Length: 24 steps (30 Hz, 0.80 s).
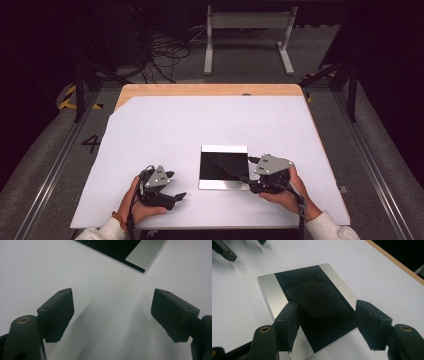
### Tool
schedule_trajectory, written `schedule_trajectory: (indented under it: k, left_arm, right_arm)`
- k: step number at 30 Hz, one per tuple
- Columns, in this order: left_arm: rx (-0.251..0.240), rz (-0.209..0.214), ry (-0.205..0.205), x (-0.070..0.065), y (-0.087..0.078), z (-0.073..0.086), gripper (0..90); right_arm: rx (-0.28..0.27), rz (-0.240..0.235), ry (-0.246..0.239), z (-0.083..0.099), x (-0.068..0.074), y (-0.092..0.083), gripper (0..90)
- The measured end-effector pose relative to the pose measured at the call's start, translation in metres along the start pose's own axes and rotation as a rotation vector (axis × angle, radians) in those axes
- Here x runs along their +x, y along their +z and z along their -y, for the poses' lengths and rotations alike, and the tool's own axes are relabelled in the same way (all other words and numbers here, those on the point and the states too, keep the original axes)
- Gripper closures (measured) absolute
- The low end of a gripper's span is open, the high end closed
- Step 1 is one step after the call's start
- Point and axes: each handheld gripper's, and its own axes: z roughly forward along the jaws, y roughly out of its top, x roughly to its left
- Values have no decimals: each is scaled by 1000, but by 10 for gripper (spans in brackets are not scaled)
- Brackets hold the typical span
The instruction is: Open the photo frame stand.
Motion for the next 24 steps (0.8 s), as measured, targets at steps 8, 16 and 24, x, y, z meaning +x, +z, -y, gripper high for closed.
schedule_trajectory:
  k: [8,16,24]
  left_arm:
    - [-2,6,1,0,0,0,195]
    - [-3,13,-2,0,0,-1,195]
    - [-5,35,-15,0,3,-3,195]
  right_arm:
    - [14,16,-41,-4,3,5,384]
    - [20,33,-89,-8,5,7,391]
    - [-10,22,-137,-7,7,5,403]
